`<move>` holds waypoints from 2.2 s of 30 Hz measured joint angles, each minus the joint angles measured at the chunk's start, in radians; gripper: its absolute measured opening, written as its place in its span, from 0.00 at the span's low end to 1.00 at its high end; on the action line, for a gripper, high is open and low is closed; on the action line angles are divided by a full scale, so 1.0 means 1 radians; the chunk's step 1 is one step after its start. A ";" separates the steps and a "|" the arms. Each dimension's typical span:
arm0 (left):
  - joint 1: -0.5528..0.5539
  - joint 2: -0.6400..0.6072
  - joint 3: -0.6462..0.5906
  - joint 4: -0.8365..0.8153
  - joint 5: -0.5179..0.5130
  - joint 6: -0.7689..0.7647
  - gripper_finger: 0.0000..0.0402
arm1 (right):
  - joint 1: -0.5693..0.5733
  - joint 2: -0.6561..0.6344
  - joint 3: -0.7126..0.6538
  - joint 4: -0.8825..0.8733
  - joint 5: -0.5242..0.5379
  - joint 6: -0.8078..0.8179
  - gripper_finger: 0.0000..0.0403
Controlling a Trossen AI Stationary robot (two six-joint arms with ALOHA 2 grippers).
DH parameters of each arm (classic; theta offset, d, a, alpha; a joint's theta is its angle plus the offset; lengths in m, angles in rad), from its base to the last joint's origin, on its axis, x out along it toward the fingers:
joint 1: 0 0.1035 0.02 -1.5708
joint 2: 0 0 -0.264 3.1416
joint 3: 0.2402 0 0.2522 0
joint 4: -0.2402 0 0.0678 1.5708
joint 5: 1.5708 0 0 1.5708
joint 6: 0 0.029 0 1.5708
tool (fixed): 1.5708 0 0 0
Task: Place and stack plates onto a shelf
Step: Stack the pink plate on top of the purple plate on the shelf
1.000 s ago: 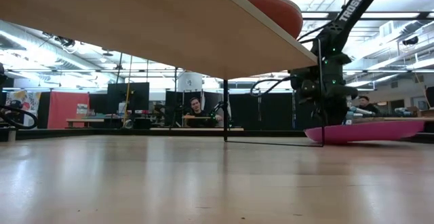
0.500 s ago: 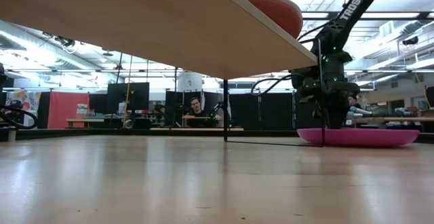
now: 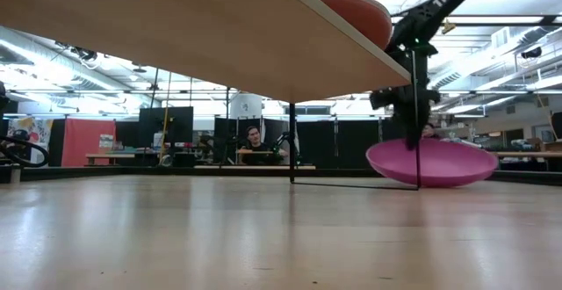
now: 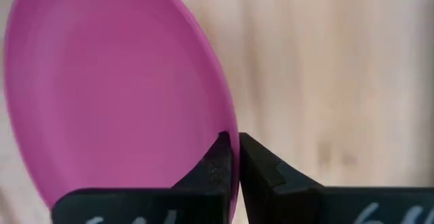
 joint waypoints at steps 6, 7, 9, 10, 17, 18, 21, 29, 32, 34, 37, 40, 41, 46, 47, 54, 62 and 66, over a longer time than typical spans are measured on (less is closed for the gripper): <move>0.000 0.000 0.000 0.000 0.000 0.000 0.49 | -0.013 0.000 0.148 -0.031 0.060 0.002 0.05; 0.000 0.000 0.000 0.000 0.000 0.000 0.49 | -0.017 0.000 0.171 -0.032 0.069 0.012 0.05; 0.000 0.000 0.000 0.000 0.000 0.000 0.49 | -0.025 0.000 0.221 -0.035 0.087 0.038 0.05; 0.000 0.000 0.000 0.000 0.000 0.000 0.49 | -0.030 0.000 0.246 -0.035 0.093 0.053 0.05; 0.000 0.000 0.000 0.000 0.000 0.000 0.49 | -0.057 0.000 0.410 -0.036 0.105 0.151 0.05; 0.000 0.000 0.000 0.000 0.000 0.000 0.49 | -0.058 0.000 0.431 -0.036 0.105 0.176 0.05; 0.000 0.000 0.000 0.000 0.000 0.000 0.49 | -0.058 0.000 0.497 -0.036 0.104 0.245 0.05; 0.000 0.000 0.000 0.000 0.000 0.000 0.49 | -0.050 0.000 0.652 -0.037 0.097 0.433 0.05; 0.000 0.000 0.000 0.000 0.000 0.000 0.49 | -0.041 0.000 0.698 -0.036 0.075 0.518 0.05; 0.000 0.000 0.000 0.000 0.000 0.000 0.49 | -0.035 0.000 0.720 -0.036 0.024 0.571 0.05; 0.000 0.000 0.000 0.000 0.000 0.001 0.49 | -0.020 -0.001 0.740 -0.036 -0.085 0.649 0.05; 0.000 0.000 0.000 0.000 0.000 0.001 0.49 | 0.004 -0.001 0.744 -0.036 -0.190 0.720 0.05; 0.000 0.000 0.000 0.000 0.000 0.001 0.49 | 0.014 -0.001 0.744 -0.037 -0.218 0.742 0.05; 0.000 0.000 0.000 0.000 0.000 0.001 0.49 | 0.093 -0.001 0.744 -0.037 -0.277 0.807 0.05; 0.000 0.000 0.000 0.000 0.000 0.001 0.49 | 0.111 -0.001 0.744 -0.037 -0.278 0.812 0.05; 0.000 0.000 0.000 0.000 0.000 0.001 0.49 | 0.250 -0.001 0.744 -0.040 -0.278 0.813 0.05; 0.000 0.000 0.000 0.000 0.000 0.001 0.49 | 0.396 -0.001 0.744 -0.132 -0.272 0.813 0.05; 0.000 0.000 0.000 0.000 0.000 0.001 0.49 | 0.450 -0.001 0.744 -0.180 -0.269 0.813 0.05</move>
